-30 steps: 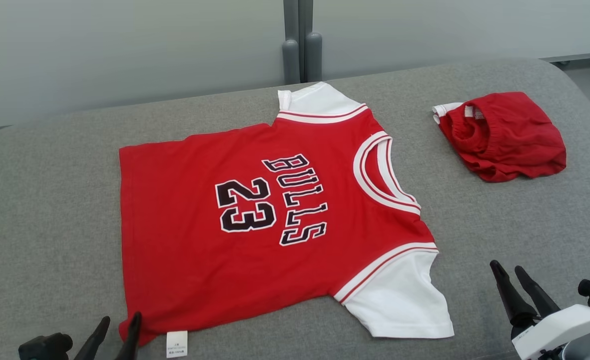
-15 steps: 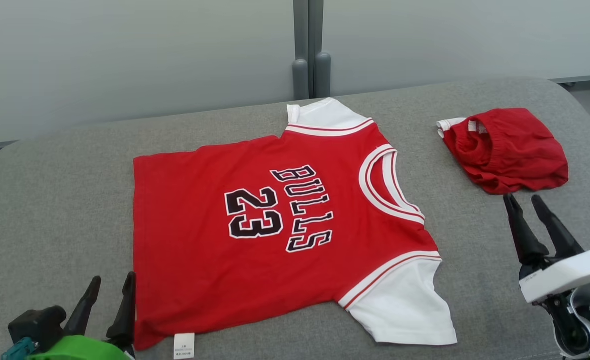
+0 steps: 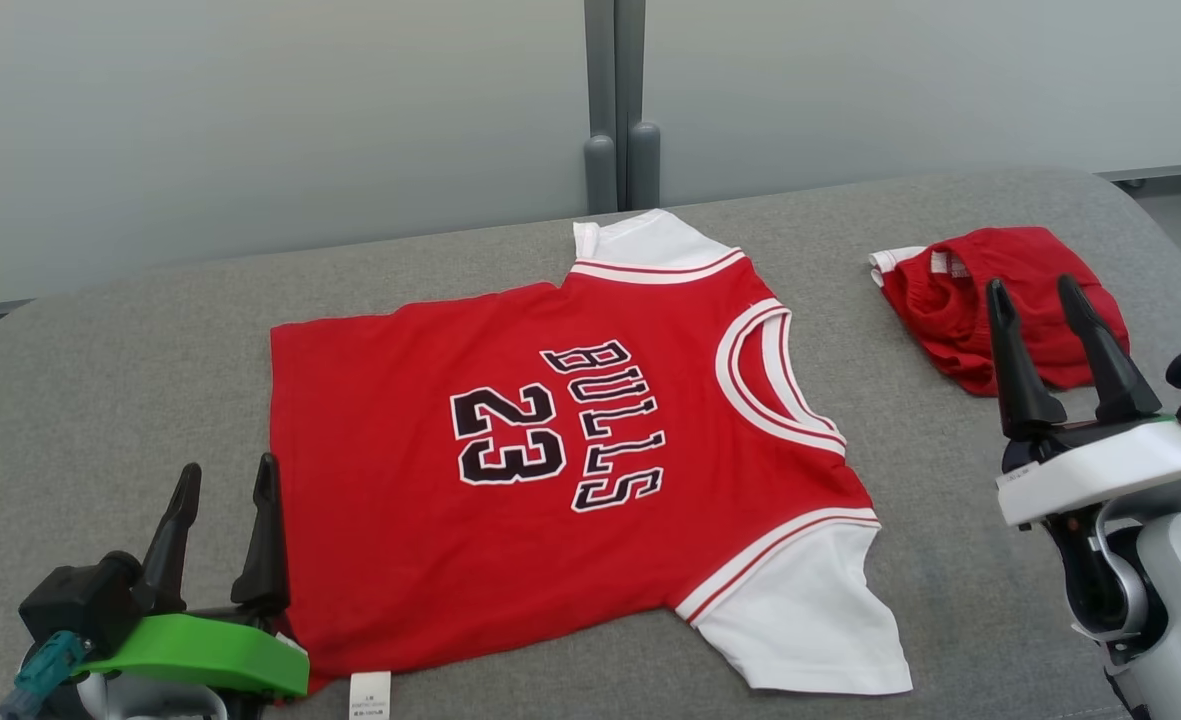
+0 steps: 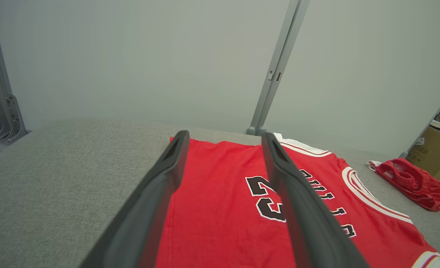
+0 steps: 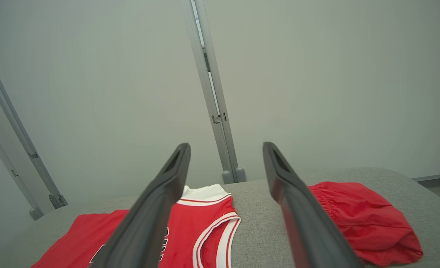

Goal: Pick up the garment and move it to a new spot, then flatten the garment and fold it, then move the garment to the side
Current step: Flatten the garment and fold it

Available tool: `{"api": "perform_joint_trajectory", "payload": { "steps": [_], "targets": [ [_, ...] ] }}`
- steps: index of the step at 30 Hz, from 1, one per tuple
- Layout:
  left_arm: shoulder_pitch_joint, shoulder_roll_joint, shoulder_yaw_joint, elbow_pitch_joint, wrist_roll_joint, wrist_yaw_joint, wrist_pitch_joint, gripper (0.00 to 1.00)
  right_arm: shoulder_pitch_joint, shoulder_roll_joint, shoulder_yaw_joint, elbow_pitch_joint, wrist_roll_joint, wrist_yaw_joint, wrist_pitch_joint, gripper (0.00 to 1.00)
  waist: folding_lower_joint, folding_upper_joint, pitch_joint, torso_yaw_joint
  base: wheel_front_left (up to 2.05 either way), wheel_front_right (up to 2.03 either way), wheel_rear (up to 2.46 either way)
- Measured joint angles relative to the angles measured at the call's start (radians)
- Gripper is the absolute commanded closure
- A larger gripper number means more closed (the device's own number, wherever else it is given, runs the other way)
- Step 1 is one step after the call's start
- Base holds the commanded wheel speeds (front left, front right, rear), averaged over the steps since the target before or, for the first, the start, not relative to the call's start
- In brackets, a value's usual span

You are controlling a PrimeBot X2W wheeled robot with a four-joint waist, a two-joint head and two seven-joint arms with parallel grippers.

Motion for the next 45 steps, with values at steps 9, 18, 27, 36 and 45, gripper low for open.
{"api": "perform_joint_trajectory", "payload": {
  "steps": [9, 18, 27, 36, 45],
  "targets": [
    [0.028, -0.035, -0.018, -0.006, 0.049, 0.030, 0.000, 0.00, -0.012, 0.079, 0.038, -0.025, -0.107, -0.041, 0.000, 0.00, 0.0000, 0.0000, -0.009, 0.008, 0.00, 0.00, 0.00],
    [0.064, -0.058, -0.017, 0.011, 0.074, 0.039, 0.000, 0.00, 0.031, 0.124, 0.083, 0.031, -0.179, -0.057, 0.000, 0.00, 0.0000, 0.0000, -0.012, 0.010, 0.00, 0.00, 0.00],
    [0.079, -0.064, 0.012, 0.024, 0.098, 0.046, 0.000, 0.00, 0.049, 0.162, 0.084, 0.077, -0.201, -0.066, 0.000, 0.00, 0.0000, 0.0000, -0.018, 0.011, 0.00, 0.00, 0.00],
    [0.081, -0.074, 0.031, 0.026, 0.109, 0.047, 0.000, 0.00, 0.061, 0.183, 0.072, 0.104, -0.215, -0.066, 0.000, 0.00, 0.0000, 0.0000, -0.019, 0.014, 0.00, 0.00, 0.00],
    [0.081, -0.086, 0.039, 0.026, 0.116, 0.047, 0.000, 0.00, 0.061, 0.195, 0.053, 0.109, -0.237, -0.067, 0.000, 0.00, 0.0000, 0.0000, -0.016, 0.016, 0.00, 0.00, 0.00]
  ]
}}
